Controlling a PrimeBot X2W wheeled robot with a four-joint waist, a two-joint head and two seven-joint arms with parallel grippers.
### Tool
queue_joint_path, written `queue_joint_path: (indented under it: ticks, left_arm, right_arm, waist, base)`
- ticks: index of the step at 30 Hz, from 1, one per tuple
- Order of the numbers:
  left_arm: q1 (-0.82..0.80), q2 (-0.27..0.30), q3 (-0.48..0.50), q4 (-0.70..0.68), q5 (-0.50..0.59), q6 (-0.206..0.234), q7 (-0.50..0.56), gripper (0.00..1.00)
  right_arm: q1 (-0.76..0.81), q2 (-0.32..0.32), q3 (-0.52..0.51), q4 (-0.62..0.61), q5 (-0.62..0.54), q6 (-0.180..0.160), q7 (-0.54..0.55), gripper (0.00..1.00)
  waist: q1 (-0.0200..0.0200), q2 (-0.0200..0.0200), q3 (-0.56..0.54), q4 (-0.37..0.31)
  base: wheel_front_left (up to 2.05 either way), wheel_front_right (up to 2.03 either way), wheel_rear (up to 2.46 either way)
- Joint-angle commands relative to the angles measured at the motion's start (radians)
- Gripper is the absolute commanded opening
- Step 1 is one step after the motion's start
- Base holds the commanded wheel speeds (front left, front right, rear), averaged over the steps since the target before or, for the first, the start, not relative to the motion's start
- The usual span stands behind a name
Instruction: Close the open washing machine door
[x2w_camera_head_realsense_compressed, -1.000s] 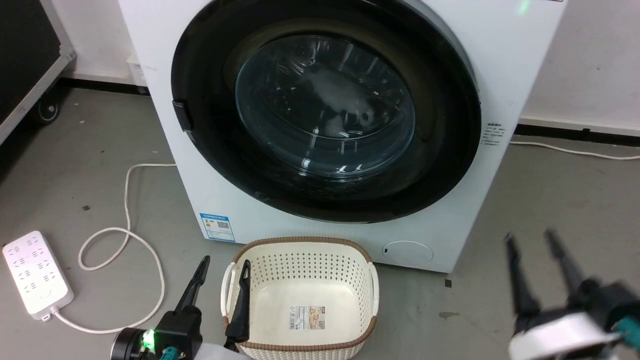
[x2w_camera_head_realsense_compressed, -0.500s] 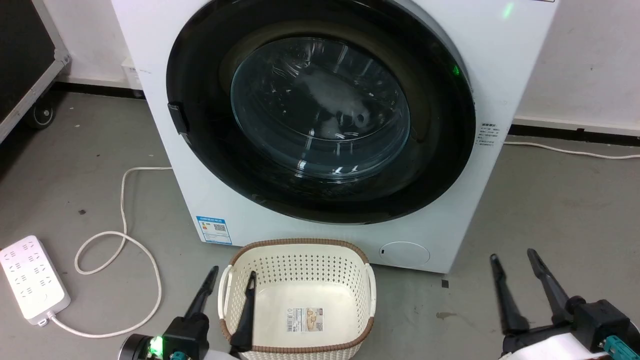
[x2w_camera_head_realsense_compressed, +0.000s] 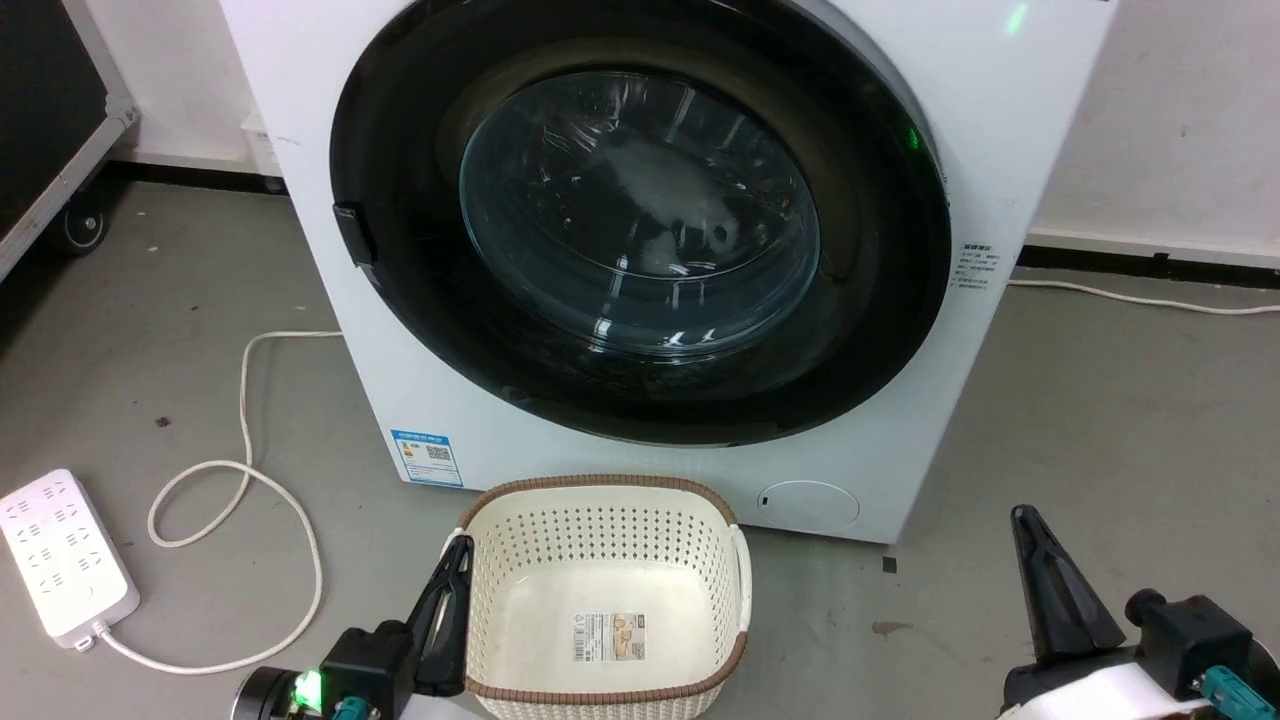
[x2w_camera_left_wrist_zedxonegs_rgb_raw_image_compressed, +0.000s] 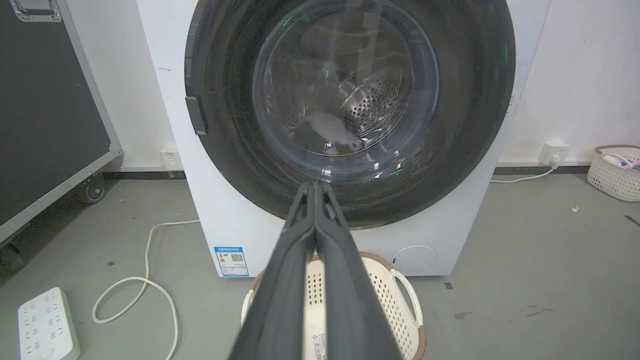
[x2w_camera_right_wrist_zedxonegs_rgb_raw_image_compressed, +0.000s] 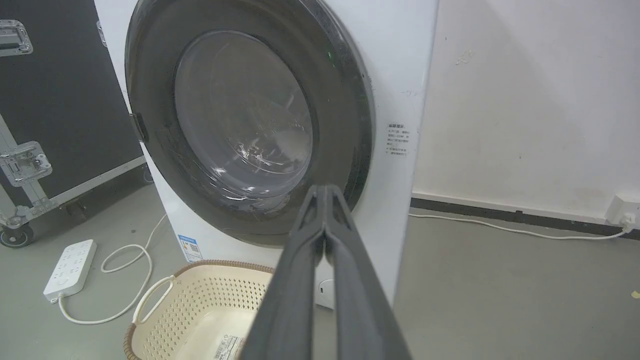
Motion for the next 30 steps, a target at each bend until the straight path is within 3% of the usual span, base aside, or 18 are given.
queue_joint_path:
  ticks: [1, 30]
  left_arm:
    - [-0.004, -0.001, 0.006, -0.005, 0.006, 0.002, 0.006, 0.00]
    - [-0.014, -0.005, 0.039, -0.030, 0.019, 0.010, 0.067, 0.00]
  right_arm:
    - [-0.003, 0.001, 0.002, -0.008, -0.007, 0.000, 0.005, 0.00]
    - [-0.011, 0.004, 0.008, -0.028, -0.032, 0.000, 0.066, 0.00]
  waist:
    - [-0.0001, 0.0000, 0.001, 0.000]
    - [-0.0001, 0.0000, 0.011, -0.003]
  base:
    - [0.00, 0.00, 0.00]
    - [0.00, 0.00, 0.00]
